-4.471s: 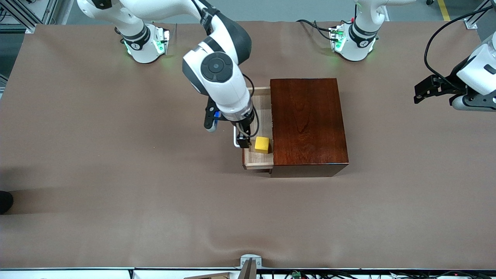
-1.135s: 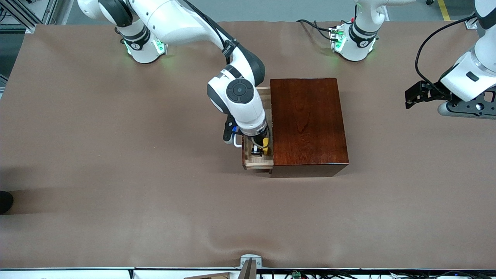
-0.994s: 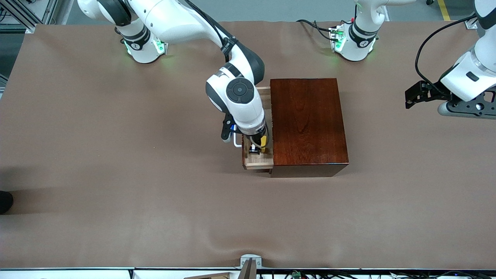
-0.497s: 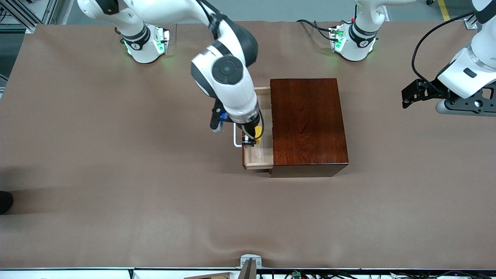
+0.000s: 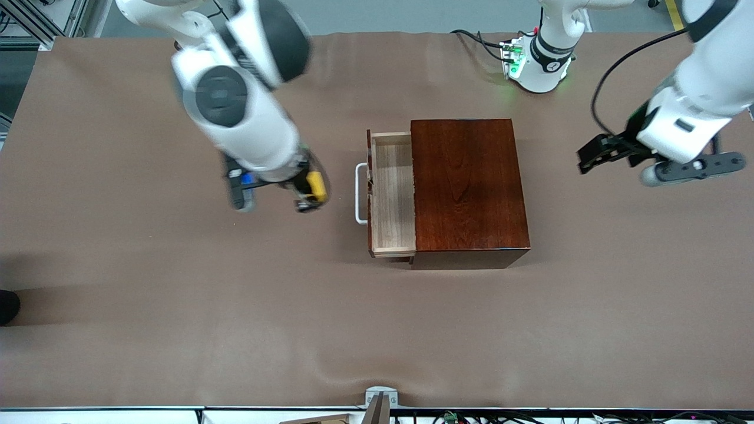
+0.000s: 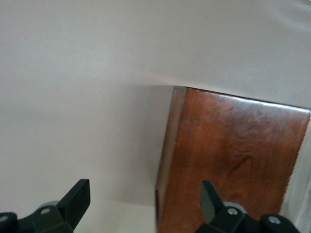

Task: Open drawer, take yellow block, close drawer
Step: 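Lift the cube out with the right gripper while the left gripper reaches the drawer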

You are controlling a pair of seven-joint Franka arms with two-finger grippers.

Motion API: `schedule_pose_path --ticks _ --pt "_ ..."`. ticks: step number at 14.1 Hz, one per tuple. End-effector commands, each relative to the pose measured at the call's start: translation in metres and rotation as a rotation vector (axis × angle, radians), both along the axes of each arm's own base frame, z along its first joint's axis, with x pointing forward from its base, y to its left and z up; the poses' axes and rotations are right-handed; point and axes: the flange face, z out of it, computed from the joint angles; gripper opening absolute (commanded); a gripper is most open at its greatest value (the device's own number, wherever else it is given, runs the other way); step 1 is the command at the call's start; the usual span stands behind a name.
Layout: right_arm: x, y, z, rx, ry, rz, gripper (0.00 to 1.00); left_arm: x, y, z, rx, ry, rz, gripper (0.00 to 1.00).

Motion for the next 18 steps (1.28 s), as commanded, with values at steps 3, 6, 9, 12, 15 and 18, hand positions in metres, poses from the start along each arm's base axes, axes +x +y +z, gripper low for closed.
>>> schedule_pose_path --ticks 3,6,9,12,15,18 --pt "-0.015 -0.133 0.005 0.044 0.014 0.354 0.11 -0.012 -0.101 -0.025 0.007 0.048 0.112 1.0" --pt "-0.009 -0.22 0.002 0.057 0.005 0.527 0.1 -0.035 -0.178 -0.047 0.028 0.078 0.171 1.0" --pt "-0.001 -0.303 -0.005 0.08 -0.03 0.703 0.09 -0.036 -0.237 -0.072 0.035 0.095 0.264 1.0" --pt "0.004 -0.366 -0.029 0.086 -0.076 0.823 0.08 -0.054 -0.293 -0.105 0.058 0.103 0.358 1.0" --pt "0.018 -0.4 -0.063 0.051 -0.131 0.885 0.03 -0.068 -0.334 -0.123 0.015 0.073 0.506 1.0" --pt "0.043 -0.411 -0.115 0.037 -0.153 0.928 0.01 -0.075 -0.369 -0.14 -0.038 0.056 0.699 1.0"
